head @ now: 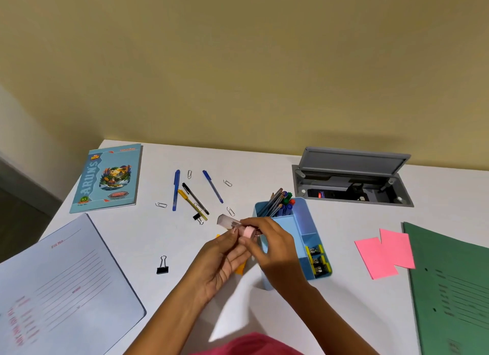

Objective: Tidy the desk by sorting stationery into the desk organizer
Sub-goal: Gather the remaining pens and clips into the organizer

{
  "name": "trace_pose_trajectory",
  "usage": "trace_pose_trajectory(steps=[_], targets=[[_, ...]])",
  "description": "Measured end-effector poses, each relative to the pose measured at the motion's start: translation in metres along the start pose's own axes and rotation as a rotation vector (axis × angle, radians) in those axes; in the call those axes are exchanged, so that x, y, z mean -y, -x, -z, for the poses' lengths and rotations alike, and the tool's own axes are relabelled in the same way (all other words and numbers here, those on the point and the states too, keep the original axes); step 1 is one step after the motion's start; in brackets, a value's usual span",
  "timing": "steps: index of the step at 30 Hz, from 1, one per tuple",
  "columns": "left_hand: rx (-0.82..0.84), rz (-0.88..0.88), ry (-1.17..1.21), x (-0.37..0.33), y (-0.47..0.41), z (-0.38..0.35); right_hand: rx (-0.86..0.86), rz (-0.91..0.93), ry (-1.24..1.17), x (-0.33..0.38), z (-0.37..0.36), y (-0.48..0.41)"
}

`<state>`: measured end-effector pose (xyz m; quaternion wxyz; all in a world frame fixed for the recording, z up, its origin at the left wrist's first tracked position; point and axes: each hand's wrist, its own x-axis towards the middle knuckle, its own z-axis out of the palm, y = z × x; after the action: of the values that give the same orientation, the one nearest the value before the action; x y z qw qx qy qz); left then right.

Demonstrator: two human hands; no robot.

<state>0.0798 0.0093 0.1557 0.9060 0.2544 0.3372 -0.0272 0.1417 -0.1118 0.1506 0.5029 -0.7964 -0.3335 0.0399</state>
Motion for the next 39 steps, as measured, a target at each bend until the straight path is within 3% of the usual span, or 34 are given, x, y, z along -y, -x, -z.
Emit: trace_pose_trajectory(steps=[4, 8, 11, 14, 18, 22, 28, 33, 39], targets=[[-0.003, -0.124, -0.281, 0.009, -0.005, 0.004, -0.14, -0.025, 0.13, -0.003, 0.009, -0.009], [-0.096, -0.355, -1.039, 0.021, -0.013, 0.001, -0.146, -0.081, 0.081, -0.005, 0.023, -0.033], [-0.036, -0.444, -1.362, 0.037, -0.028, 0.004, -0.076, -0.037, 0.315, -0.026, 0.023, -0.05], [0.012, -0.408, -1.547, 0.05, -0.043, 0.009, 0.033, 0.092, 0.66, -0.042, 0.015, -0.061], [-0.005, -0.425, -1.627, 0.058, -0.052, 0.012, 0.073, 0.07, 1.023, -0.05, 0.001, -0.067], [-0.017, -0.48, -1.649, 0.06, -0.055, 0.017, 0.105, -0.021, 1.133, -0.054, -0.009, -0.066], [-0.027, -0.539, -1.694, 0.064, -0.058, 0.02, 0.218, 0.013, 1.253, -0.061, -0.009, -0.052], [-0.032, -0.576, -1.723, 0.065, -0.059, 0.022, 0.263, 0.0, 1.25, -0.071, -0.009, -0.042], [-0.038, -0.594, -1.749, 0.063, -0.058, 0.022, 0.145, 0.103, 1.083, -0.072, -0.005, -0.037]])
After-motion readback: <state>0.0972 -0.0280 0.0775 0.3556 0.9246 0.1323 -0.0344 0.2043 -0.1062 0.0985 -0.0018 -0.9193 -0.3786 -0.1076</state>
